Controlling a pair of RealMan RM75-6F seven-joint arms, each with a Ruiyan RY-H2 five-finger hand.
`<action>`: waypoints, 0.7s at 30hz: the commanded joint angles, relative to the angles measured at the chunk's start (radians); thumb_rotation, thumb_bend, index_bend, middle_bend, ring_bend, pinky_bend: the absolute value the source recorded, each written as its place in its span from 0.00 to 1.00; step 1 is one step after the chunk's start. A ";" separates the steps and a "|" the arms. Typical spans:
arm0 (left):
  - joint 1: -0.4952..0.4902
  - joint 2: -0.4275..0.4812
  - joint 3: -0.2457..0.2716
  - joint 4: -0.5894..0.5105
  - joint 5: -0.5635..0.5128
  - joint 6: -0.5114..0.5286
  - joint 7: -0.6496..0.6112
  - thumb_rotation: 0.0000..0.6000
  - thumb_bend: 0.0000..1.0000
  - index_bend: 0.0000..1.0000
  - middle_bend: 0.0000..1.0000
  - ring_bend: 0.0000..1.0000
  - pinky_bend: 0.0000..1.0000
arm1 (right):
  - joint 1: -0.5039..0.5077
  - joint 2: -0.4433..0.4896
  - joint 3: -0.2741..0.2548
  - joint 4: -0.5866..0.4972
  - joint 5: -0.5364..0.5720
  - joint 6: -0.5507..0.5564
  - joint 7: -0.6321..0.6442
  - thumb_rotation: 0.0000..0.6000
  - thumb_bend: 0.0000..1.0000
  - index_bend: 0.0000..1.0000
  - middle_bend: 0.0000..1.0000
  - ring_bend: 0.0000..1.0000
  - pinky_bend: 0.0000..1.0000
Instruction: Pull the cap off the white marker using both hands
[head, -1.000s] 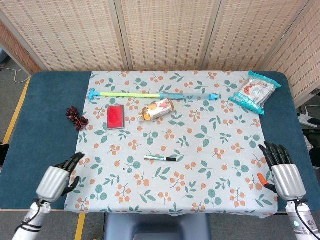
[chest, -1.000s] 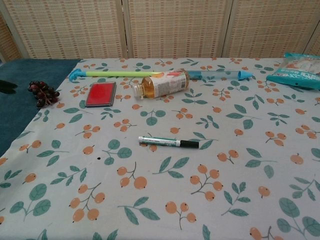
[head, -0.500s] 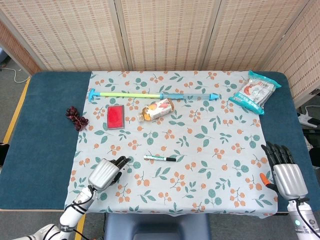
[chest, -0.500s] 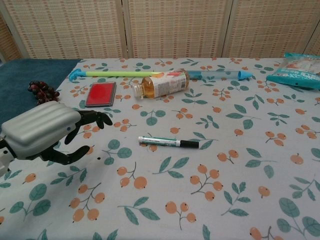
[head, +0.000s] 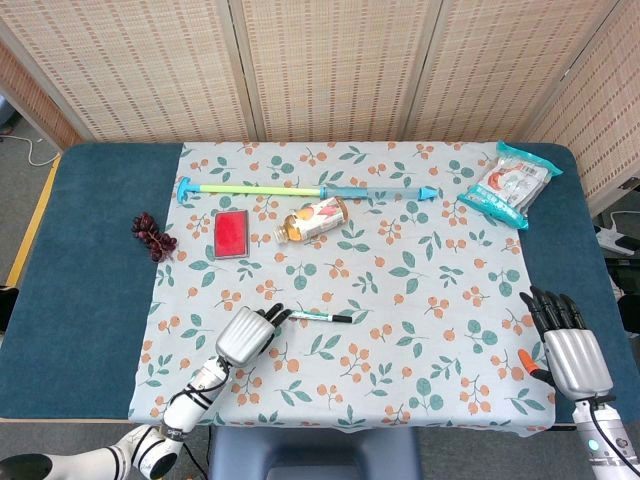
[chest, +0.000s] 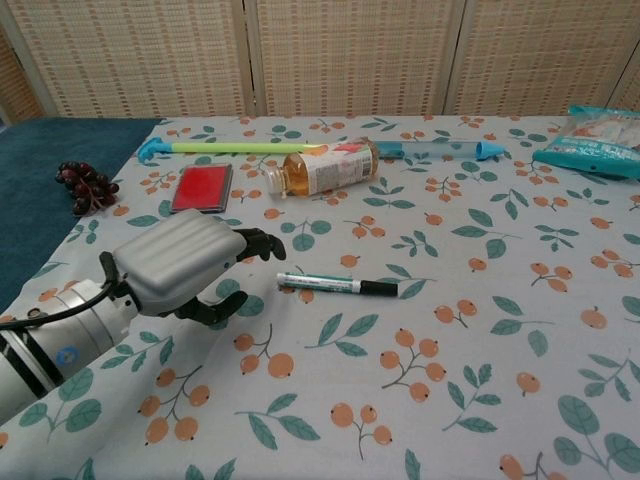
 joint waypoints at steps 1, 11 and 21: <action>-0.034 -0.051 -0.014 0.060 -0.008 -0.002 0.012 1.00 0.45 0.27 0.30 0.68 0.95 | 0.000 0.002 0.001 -0.001 0.002 -0.001 0.002 1.00 0.22 0.00 0.00 0.00 0.00; -0.083 -0.150 -0.025 0.183 -0.031 0.013 -0.007 1.00 0.45 0.28 0.36 0.70 0.96 | 0.002 0.016 -0.001 -0.012 0.003 -0.009 0.029 1.00 0.22 0.00 0.00 0.00 0.00; -0.133 -0.219 -0.019 0.297 -0.050 -0.009 0.004 1.00 0.45 0.32 0.37 0.70 0.96 | 0.004 0.024 0.004 -0.013 0.019 -0.016 0.037 1.00 0.22 0.00 0.00 0.00 0.00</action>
